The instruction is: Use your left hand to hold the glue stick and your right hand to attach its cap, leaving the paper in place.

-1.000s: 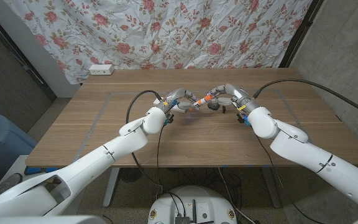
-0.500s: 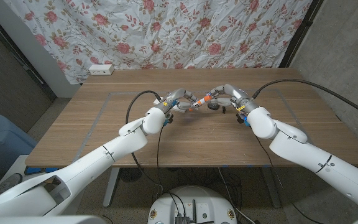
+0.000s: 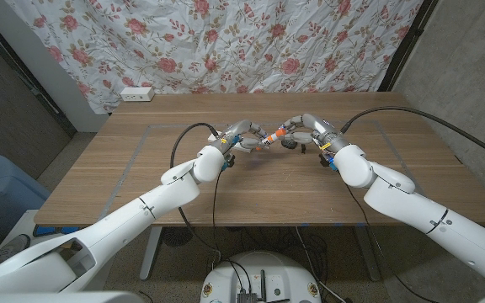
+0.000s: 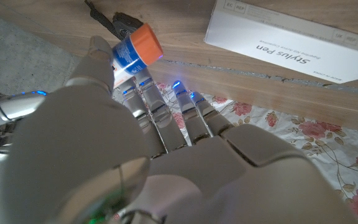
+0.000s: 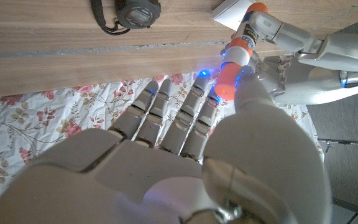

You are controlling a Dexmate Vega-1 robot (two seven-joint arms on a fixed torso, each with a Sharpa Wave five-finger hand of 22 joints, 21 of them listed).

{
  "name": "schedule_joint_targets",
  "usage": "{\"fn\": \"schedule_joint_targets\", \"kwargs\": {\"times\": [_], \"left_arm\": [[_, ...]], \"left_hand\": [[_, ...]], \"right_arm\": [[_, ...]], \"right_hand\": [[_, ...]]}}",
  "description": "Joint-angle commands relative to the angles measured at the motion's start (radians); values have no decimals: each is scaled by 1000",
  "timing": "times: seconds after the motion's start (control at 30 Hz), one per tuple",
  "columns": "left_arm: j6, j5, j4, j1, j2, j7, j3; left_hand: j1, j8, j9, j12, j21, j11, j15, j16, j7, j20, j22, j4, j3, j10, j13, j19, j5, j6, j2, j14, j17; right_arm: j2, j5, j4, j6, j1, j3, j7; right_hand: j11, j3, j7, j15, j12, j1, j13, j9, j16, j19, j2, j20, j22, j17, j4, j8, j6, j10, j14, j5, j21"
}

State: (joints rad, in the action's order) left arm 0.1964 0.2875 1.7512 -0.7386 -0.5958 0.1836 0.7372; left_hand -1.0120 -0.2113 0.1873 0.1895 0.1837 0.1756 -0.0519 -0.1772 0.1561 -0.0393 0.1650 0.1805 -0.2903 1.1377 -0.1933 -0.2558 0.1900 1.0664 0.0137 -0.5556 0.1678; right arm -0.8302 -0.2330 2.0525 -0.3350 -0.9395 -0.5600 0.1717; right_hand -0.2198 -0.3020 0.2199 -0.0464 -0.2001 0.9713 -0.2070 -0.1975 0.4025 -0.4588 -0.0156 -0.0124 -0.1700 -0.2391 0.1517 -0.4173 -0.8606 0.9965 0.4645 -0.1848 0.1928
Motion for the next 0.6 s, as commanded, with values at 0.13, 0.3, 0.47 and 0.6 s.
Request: {"fn": "schedule_joint_targets", "kwargs": {"times": [0.13, 0.3, 0.47, 0.6], "left_arm": [[-4, -2, -1, -4, 0, 3, -2], [-3, -2, 1, -6, -2, 4, -3], [-3, -3, 2, -8, -2, 5, -4], [-4, -2, 2, -8, -2, 6, -4]], "left_hand": [[55, -8, 9, 8, 5, 50, -154, -3, 48, -10, 4, -16, -26, 53, -4, -2, 5, 51, -64, -6, 2], [56, -8, 9, 8, 4, 50, -155, -3, 48, -10, 4, -16, -27, 53, -4, -2, 5, 52, -64, -7, 2], [56, -8, 9, 8, 5, 50, -155, -3, 48, -9, 4, -15, -27, 53, -4, -2, 5, 51, -64, -6, 2], [56, -8, 9, 8, 4, 50, -155, -3, 47, -9, 4, -15, -27, 53, -4, -2, 5, 51, -64, -6, 2]], "right_arm": [[1, -5, -3, -5, 3, -5, -4], [1, -6, -4, -6, 3, -6, -4], [1, -4, -4, -5, 3, -6, -5], [2, -6, -2, -9, 3, -7, -5]], "right_hand": [[-3, 2, 1, -131, 3, 3, -1, -2, 3, -12, 13, 0, -2, -4, 1, 2, -6, -3, 3, -1, 5], [-3, 3, 1, -131, 3, 3, -1, -2, 3, -11, 14, -1, -2, -4, 1, 3, -7, -3, 2, -1, 4], [-3, 3, 1, -131, 3, 4, -1, -2, 3, -11, 14, 0, -2, -4, 1, 3, -7, -4, 2, -1, 4], [-3, 4, 1, -131, 3, 4, -1, -2, 4, -11, 15, 0, -2, -4, 1, 4, -7, -4, 3, -1, 4]]}}
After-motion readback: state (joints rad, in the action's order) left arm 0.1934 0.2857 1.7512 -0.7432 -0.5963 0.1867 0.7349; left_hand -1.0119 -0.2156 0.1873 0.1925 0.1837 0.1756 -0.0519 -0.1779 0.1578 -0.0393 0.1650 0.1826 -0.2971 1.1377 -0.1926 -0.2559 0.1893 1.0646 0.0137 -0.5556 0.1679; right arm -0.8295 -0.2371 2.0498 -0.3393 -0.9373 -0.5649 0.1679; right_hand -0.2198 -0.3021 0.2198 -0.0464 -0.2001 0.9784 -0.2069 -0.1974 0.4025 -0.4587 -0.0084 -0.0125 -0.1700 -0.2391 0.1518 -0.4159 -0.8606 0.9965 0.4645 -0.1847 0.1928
